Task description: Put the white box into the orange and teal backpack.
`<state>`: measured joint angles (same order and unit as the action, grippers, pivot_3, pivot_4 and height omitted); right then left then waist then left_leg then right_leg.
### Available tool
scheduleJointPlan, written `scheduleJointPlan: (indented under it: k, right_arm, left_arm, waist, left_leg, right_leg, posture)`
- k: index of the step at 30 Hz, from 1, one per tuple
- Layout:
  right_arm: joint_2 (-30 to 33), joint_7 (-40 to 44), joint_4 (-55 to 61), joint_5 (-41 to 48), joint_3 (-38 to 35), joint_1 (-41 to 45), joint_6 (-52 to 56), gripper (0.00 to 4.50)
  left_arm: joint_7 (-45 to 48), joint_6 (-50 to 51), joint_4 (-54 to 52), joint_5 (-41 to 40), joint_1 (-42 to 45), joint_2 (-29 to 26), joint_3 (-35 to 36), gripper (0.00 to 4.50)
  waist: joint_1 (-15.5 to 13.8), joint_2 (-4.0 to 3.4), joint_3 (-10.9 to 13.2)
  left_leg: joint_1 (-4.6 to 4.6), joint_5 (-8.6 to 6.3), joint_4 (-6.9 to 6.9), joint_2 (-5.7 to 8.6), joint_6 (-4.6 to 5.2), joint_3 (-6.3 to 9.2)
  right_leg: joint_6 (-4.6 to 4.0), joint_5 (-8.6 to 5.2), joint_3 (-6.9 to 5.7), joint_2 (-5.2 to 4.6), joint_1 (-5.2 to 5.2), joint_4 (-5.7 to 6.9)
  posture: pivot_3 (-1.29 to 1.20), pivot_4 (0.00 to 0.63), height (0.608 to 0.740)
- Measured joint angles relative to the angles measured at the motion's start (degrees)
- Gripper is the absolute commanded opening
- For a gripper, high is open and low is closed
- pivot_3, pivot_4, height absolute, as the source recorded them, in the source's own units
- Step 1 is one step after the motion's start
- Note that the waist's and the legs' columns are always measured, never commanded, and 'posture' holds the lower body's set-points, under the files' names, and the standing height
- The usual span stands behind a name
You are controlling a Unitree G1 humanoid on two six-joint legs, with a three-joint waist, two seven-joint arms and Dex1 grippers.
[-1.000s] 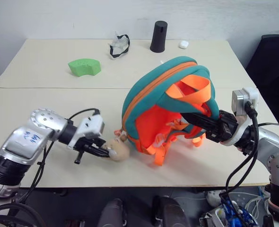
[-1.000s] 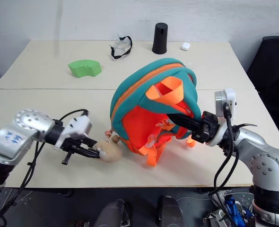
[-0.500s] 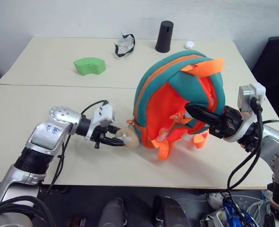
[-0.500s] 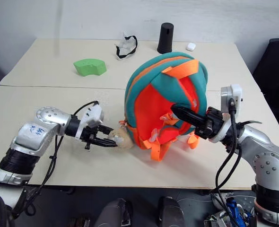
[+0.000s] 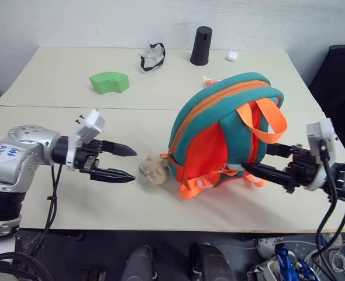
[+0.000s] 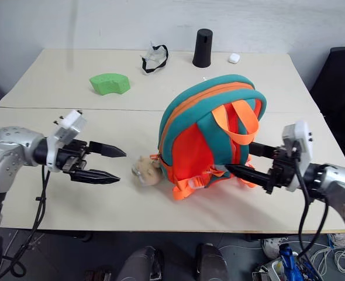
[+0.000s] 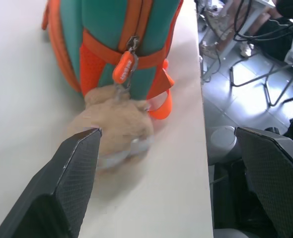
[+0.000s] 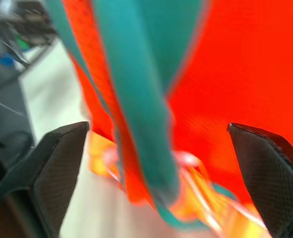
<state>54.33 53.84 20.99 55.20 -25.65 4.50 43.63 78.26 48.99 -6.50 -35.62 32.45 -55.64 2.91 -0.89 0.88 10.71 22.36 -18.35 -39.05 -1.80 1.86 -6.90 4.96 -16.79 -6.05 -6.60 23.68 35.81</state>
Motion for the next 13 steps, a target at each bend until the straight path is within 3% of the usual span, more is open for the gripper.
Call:
scheduleJointPlan:
  k: [5, 7, 13]
  right_arm:
    - [8.1, 12.4, -6.6, -1.6, -11.7, -8.7, 0.7, 4.46]
    - [12.3, 19.7, -10.5, -1.7, -19.8, -11.9, 3.6, 4.46]
    - [18.6, 27.4, -18.6, -1.7, -30.6, -10.3, 9.0, 4.46]
  left_arm:
    - [0.3, 0.4, 0.3, -1.2, -2.9, -4.4, 4.8, 4.50]
    - [0.1, 0.1, 0.6, -1.3, -4.1, -6.6, 8.3, 4.50]
    - [0.3, 0.3, 0.9, -3.3, -6.6, -10.3, 17.0, 4.50]
  waist:
    - [-0.4, -0.01, 0.0]
    - [-0.4, -0.02, 0.0]
    - [0.3, -0.02, 0.0]
  left_leg:
    - [0.02, -0.03, 0.03, 0.00, 0.01, -0.02]
    - [-0.01, -0.04, 0.03, -0.01, 0.04, -0.02]
    - [-0.15, -0.22, 0.08, -0.15, -0.08, 0.01]
  right_leg:
    - [-0.01, 0.00, -0.01, 0.04, 0.00, -0.10]
    - [0.00, 0.00, -0.01, 0.01, -0.04, -0.11]
    - [-0.14, -0.07, 0.02, -0.07, -0.09, -0.11]
  posture:
    - [0.00, 0.150, 0.740]
    - [0.00, 0.150, 0.740]
    - [0.00, 0.150, 0.740]
